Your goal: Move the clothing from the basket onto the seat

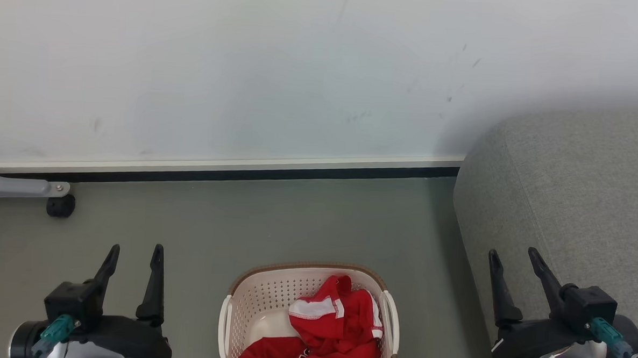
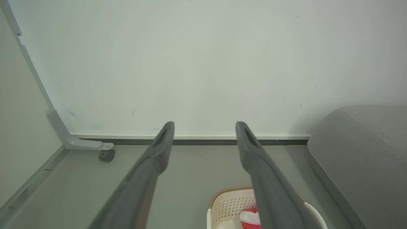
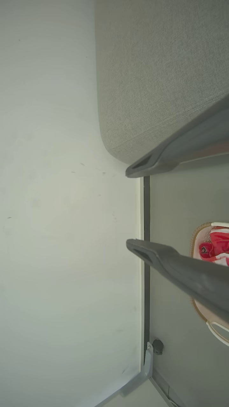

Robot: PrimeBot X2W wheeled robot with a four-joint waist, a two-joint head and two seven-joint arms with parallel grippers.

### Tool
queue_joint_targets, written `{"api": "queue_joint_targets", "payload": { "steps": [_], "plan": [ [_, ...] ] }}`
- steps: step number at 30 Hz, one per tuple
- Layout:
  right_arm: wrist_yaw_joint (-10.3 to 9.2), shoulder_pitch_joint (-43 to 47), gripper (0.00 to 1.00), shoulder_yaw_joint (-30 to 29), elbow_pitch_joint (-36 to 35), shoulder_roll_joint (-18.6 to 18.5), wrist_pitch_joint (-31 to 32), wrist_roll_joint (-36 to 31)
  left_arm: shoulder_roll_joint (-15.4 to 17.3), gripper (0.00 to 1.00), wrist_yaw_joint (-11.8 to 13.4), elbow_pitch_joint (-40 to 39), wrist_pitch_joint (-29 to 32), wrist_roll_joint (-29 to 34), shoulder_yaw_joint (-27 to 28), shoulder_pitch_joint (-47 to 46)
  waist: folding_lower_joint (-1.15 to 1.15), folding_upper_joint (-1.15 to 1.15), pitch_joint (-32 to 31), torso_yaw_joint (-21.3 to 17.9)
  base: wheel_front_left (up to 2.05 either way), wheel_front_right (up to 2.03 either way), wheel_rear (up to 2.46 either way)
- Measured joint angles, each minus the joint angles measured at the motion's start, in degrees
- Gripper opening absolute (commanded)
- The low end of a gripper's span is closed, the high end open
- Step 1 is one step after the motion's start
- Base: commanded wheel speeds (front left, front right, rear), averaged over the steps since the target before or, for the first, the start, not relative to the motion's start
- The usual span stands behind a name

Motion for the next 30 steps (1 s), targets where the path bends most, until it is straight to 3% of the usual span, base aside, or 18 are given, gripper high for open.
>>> {"api": "queue_joint_targets", "payload": {
  "steps": [5,30],
  "plan": [
    [-0.12,-0.36,1.0,0.83,0.44,-0.6,-1.08,-2.85,0.25,1.0,0.63,-0.12,-0.42,2.99,-0.3,0.04,0.0,0.0,0.06,0.01,0.0,0.0,0.0],
    [-0.11,-0.93,1.0,0.52,0.79,-0.51,-1.23,-2.74,-0.7,1.0,0.63,-1.94,0.22,3.86,-0.02,0.34,0.0,0.0,1.37,0.18,0.0,0.0,0.0]
  ]
}}
